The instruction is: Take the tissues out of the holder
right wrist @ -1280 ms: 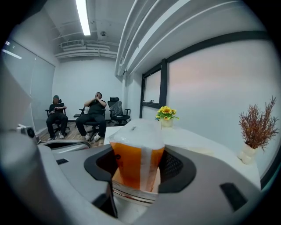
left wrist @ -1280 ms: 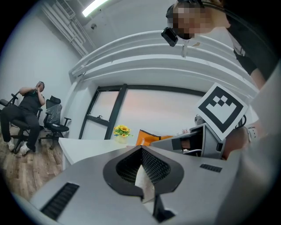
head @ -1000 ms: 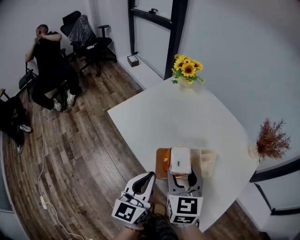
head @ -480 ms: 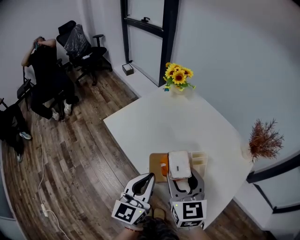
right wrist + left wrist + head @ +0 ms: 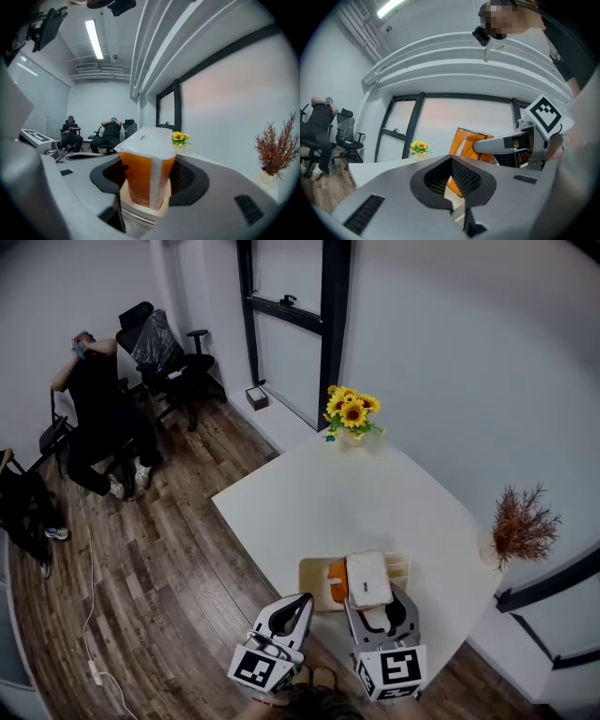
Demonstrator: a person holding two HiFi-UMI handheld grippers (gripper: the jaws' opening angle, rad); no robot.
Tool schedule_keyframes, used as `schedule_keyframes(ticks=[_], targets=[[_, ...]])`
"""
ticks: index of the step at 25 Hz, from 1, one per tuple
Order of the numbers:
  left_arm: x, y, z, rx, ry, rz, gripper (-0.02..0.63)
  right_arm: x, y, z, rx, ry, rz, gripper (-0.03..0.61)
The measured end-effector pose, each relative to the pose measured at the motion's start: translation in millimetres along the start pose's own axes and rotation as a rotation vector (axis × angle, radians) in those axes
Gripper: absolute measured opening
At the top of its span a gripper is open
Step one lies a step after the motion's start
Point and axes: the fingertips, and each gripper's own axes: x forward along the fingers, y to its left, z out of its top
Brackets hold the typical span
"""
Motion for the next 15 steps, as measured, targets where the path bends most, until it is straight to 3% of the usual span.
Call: schedule_keyframes(ticks=[15], targets=[[11, -20, 18, 0.027, -0.013, -0.035, 0.006, -22, -16, 27, 0.004, -0.048, 0.011, 0.256]])
